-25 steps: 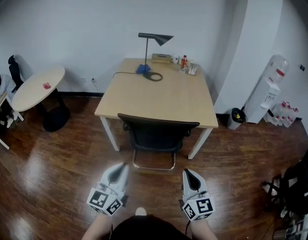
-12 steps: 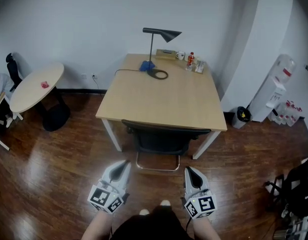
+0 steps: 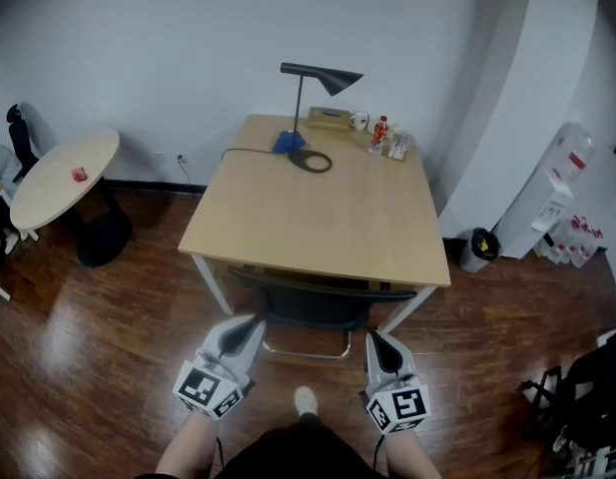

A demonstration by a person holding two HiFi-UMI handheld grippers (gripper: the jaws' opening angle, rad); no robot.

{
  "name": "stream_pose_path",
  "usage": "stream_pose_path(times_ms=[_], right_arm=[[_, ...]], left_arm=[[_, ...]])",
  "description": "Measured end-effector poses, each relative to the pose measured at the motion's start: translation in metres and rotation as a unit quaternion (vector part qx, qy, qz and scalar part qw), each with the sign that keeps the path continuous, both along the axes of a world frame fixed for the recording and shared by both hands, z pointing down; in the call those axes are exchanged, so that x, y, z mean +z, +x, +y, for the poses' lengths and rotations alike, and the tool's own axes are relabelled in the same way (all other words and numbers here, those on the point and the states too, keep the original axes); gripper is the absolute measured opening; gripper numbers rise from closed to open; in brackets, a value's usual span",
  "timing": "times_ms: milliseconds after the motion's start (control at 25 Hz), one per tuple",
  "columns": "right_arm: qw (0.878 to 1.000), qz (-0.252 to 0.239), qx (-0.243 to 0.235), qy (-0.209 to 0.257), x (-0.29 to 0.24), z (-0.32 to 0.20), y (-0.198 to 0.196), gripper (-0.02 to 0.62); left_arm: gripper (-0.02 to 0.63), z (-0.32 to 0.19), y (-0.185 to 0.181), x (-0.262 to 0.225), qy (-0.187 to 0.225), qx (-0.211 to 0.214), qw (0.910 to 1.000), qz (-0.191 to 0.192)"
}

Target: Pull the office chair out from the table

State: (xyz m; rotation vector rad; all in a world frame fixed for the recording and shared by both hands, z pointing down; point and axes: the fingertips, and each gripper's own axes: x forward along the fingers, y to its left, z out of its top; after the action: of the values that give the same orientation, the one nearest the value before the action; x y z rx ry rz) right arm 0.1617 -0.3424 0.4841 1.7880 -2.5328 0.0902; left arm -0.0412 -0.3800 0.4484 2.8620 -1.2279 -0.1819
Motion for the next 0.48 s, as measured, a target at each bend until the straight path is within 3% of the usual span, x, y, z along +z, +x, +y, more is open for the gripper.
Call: stream_pose_path(times_ms=[320,480], right_arm=[[0.999,0.012,-0.031,0.003,-0.001,-0.053,0.001,0.014],[0.998,0.029,-0.051,-0.019,0.015,-0.074,0.001,0.032]], left_arm=[[0.011,-0.049,0.023,0.007,0.000,0.002,0.9996,-0.027],[0.012,-0.069,0.038,0.023,0.013,0.013,0.9938,-0.109]])
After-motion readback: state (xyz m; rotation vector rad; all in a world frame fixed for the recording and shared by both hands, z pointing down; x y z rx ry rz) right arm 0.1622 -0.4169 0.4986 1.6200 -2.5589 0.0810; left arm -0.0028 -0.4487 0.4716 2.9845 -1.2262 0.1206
